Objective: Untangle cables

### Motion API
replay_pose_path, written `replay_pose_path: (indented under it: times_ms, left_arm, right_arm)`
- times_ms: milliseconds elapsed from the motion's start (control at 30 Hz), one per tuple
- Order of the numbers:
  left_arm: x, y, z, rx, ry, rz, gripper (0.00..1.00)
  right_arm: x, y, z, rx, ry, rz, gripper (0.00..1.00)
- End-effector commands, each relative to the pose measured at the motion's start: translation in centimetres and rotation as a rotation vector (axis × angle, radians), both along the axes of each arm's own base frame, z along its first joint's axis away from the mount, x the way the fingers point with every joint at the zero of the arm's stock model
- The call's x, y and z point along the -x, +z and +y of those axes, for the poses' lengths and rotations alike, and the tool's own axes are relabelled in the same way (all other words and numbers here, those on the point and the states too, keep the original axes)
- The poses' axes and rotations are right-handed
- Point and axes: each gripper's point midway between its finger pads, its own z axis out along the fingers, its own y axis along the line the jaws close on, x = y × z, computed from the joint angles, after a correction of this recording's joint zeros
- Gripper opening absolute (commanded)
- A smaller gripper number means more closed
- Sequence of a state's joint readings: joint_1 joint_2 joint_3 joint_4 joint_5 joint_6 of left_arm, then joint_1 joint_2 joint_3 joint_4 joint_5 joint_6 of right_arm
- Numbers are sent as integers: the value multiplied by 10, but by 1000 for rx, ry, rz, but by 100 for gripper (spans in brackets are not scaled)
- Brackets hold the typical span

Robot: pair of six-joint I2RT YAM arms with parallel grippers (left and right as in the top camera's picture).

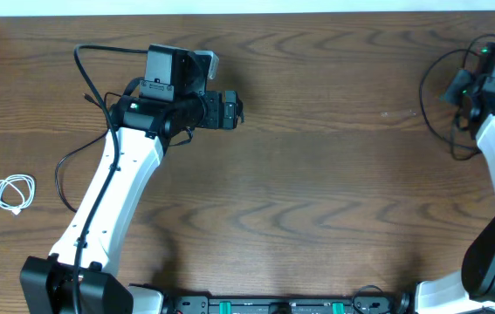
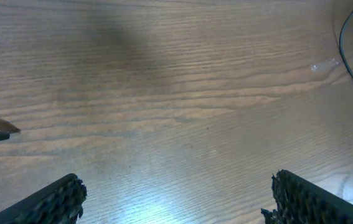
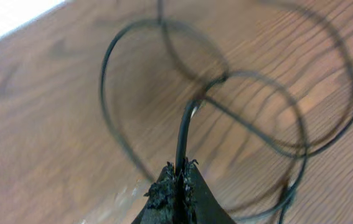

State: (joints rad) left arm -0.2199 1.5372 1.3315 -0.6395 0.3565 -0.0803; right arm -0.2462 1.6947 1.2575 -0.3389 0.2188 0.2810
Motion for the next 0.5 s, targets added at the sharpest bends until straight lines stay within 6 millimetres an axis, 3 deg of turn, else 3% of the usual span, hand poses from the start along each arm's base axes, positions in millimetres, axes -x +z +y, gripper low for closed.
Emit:
replay_pose_path:
  times_ms: [0,133,367,467]
  left_arm:
    - [0,5,1,-8,-3,-23,96]
    - [-2,7,0,-6,-3,-34,96]
    - [-2,8,0,-5,-3,-37,96]
    - [-2,8,0,-5,-3,-37,96]
  right_arm:
    - [0,17,-32,85,-95,-41,1]
    - [-6,1,-50,106,-102,-30,1]
    - [-13,-59,-41,59,-15,91,2]
    - [-13,-69,-35,28,17,113,20]
